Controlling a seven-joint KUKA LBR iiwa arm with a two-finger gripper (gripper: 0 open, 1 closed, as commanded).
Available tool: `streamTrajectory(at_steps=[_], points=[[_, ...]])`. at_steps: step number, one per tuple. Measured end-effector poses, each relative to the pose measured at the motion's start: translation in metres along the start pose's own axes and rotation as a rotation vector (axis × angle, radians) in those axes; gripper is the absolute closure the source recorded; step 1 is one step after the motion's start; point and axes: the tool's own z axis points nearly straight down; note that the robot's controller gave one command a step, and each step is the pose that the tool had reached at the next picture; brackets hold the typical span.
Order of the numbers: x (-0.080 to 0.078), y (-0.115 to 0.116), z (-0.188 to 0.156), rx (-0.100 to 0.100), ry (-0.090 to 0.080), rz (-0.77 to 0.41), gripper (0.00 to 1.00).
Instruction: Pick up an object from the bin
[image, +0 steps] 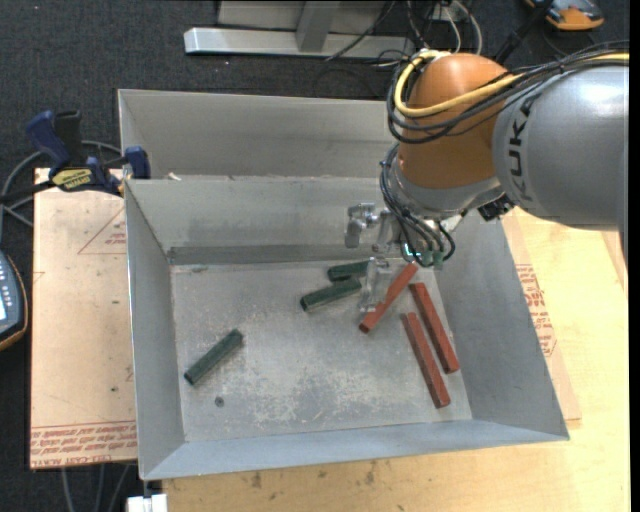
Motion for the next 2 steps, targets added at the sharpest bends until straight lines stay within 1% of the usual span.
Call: streamTrajectory(at_steps=[1,2], points=[[-0.013,0.001,0.131,0.000,-0.002,-0.188,0.00],[-0.013,0.017,0.096,0.000,-0.012,-0.286,0.00]])
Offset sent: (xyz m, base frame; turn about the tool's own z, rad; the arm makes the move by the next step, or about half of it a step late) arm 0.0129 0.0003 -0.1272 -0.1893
